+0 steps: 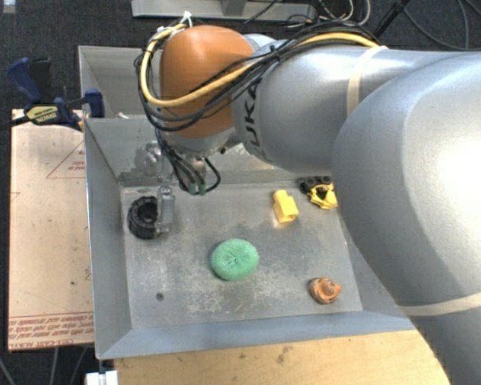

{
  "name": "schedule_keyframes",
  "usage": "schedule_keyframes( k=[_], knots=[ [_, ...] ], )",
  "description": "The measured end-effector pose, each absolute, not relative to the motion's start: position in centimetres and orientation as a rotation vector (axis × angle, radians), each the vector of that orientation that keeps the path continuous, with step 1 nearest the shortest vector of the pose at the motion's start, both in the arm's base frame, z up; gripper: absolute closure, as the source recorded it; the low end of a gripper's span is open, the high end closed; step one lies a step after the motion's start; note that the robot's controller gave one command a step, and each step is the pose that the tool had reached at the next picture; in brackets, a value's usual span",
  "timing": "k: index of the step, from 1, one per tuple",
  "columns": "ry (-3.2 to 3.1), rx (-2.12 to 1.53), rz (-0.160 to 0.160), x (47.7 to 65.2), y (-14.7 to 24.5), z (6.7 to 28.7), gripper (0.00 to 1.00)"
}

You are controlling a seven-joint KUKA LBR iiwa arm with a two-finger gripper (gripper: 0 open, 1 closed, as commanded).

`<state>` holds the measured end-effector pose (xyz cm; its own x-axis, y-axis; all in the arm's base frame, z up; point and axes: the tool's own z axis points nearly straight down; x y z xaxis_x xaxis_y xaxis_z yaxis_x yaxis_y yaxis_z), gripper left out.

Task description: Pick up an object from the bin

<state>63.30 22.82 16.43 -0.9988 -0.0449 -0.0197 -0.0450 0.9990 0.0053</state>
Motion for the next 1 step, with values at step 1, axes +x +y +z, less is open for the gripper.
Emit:
schedule_keyframes(
  k=[1],
  knots=[
    [3.13, -0.198, 0.004, 63.39, 23.49, 9.4, 0.0]
  ],
)
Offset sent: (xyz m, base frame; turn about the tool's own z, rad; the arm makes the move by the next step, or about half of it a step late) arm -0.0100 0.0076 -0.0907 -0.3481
